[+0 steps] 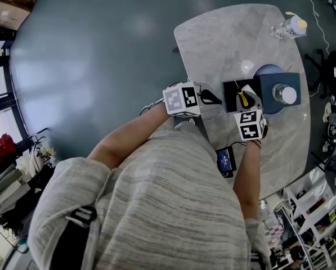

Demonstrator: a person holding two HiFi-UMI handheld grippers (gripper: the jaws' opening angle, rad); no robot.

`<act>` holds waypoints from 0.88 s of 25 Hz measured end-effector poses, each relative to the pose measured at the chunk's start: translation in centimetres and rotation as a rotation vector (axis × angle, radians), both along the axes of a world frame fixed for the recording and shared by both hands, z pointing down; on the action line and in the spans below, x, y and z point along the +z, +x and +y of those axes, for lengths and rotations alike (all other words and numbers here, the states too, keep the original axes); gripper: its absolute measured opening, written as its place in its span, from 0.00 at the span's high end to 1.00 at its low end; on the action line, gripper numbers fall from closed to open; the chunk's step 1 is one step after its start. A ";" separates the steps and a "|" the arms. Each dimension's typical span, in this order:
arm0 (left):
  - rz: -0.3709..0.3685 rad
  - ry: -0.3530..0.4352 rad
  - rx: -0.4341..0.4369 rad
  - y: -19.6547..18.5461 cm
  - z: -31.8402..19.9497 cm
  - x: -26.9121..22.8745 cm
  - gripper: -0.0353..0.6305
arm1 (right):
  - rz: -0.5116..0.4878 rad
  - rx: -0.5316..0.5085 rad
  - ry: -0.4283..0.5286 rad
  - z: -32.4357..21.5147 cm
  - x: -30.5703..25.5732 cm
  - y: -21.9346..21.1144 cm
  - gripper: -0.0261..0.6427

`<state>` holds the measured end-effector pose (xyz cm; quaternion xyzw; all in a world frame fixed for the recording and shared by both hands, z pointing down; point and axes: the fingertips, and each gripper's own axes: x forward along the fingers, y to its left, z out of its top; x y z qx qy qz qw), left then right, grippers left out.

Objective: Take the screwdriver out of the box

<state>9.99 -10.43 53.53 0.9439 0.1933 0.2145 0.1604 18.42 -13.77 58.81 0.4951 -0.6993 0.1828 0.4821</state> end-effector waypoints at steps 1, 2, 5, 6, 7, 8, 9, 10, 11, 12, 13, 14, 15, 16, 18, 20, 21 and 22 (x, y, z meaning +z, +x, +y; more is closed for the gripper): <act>0.003 0.001 0.002 0.1 -0.1 -0.2 0.92 | -0.033 0.036 0.020 -0.1 -0.4 0.0 0.86; 0.005 0.002 0.003 0.2 -0.2 -0.4 0.92 | -0.068 0.070 0.041 -0.2 -0.8 0.0 0.86; 0.011 0.014 0.017 0.4 -0.5 -0.9 0.92 | -0.155 0.161 0.102 -0.5 -1.9 0.1 0.86; 0.012 0.020 0.024 0.5 -0.5 -1.1 0.92 | -0.185 0.190 0.125 -0.6 -2.4 0.1 0.86; 0.013 0.025 0.031 0.5 -0.5 -1.3 0.92 | -0.217 0.218 0.148 -0.7 -2.9 0.1 0.86; 0.016 0.031 0.038 0.6 -0.5 -1.5 0.92 | -0.253 0.246 0.173 -0.7 -3.4 0.1 0.86; 0.019 0.037 0.045 0.7 -0.4 -1.8 0.92 | -0.289 0.273 0.198 -0.8 -3.9 0.1 0.86; 0.024 0.044 0.053 0.8 -0.4 -2.0 0.92 | -0.325 0.298 0.223 -0.8 -4.5 0.1 0.86; 0.028 0.050 0.060 0.9 -0.4 -2.3 0.92 | -0.360 0.322 0.250 -0.7 -5.0 0.1 0.86; 0.031 0.057 0.068 0.9 -0.4 -2.5 0.92 | -0.393 0.344 0.276 -0.7 -5.5 0.1 0.86; 0.033 0.063 0.076 0.9 -0.4 -2.7 0.92 | -0.424 0.364 0.301 -0.7 -6.1 0.1 0.86; 0.033 0.069 0.084 1.0 -0.4 -2.9 0.92 | -0.453 0.384 0.324 -0.6 -6.6 0.1 0.86; 0.033 0.075 0.091 1.0 -0.4 -3.1 0.92 | -0.480 0.403 0.346 -0.5 -7.1 0.1 0.86; 0.032 0.080 0.097 0.9 -0.5 -3.2 0.92 | -0.505 0.421 0.367 -0.4 -7.5 0.2 0.86; 0.033 0.087 0.108 0.9 -0.5 -3.5 0.92 | -0.546 0.453 0.409 -0.1 -8.3 0.3 0.86; 0.036 0.094 0.120 1.0 -0.5 -3.7 0.92 | -0.577 0.474 0.446 0.2 -9.1 0.4 0.86; 0.037 0.098 0.128 1.1 -0.4 -3.8 0.92 | -0.588 0.483 0.462 0.4 -9.5 0.4 0.86; 0.038 0.101 0.137 1.2 -0.3 -3.9 0.92 | -0.598 0.491 0.477 0.7 -9.9 0.5 0.86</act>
